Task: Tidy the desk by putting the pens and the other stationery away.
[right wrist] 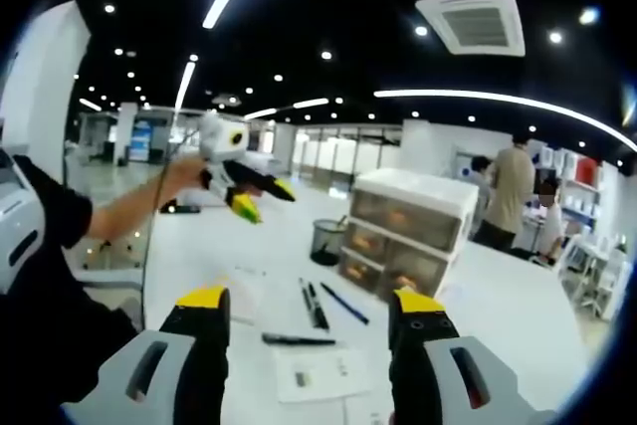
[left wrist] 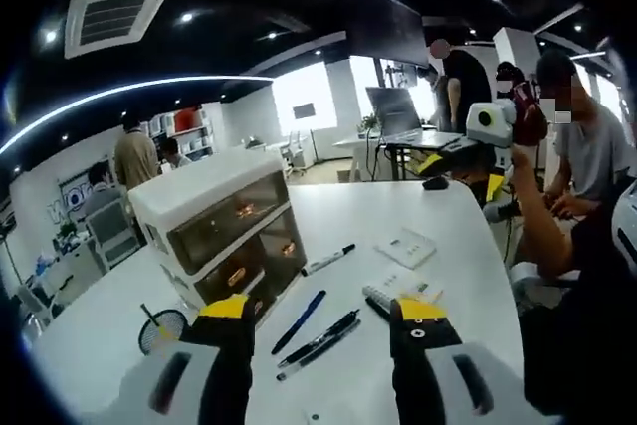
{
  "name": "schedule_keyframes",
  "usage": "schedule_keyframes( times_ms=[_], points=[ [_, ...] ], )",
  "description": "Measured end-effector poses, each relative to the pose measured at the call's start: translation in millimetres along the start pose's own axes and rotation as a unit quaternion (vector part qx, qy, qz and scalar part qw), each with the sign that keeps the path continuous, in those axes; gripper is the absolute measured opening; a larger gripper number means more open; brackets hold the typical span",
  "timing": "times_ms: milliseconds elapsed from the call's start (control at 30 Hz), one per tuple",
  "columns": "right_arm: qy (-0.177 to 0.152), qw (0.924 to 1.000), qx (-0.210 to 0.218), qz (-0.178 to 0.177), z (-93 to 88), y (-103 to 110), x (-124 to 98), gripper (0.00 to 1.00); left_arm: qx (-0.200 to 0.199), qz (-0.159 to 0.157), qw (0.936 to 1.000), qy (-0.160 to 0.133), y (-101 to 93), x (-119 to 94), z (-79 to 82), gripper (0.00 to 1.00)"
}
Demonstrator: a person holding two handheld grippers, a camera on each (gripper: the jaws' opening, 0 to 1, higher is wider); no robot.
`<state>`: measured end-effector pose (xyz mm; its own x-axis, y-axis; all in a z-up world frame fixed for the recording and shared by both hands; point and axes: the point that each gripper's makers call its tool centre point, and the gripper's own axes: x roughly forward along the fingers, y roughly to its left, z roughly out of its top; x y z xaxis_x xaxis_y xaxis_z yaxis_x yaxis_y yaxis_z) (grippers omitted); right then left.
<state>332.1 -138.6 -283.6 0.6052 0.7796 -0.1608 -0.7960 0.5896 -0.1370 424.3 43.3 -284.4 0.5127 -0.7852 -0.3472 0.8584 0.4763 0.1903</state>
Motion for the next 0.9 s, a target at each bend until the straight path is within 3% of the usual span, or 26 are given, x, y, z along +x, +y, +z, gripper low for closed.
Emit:
schedule_keyframes(
  times_ms=[467,900],
  points=[
    [-0.002,1.0,0.003,-0.004,-1.3,-4.0,-3.1,0.61,0.033,-0.044,0.9963,0.067,8.7,32.5,4.9,0.55],
    [-0.006,1.0,0.006,-0.006,-1.2,-7.5,-6.6,0.61,0.066,-0.077,0.9836,0.149,5.9,71.0,-7.0,0.54]
  ],
)
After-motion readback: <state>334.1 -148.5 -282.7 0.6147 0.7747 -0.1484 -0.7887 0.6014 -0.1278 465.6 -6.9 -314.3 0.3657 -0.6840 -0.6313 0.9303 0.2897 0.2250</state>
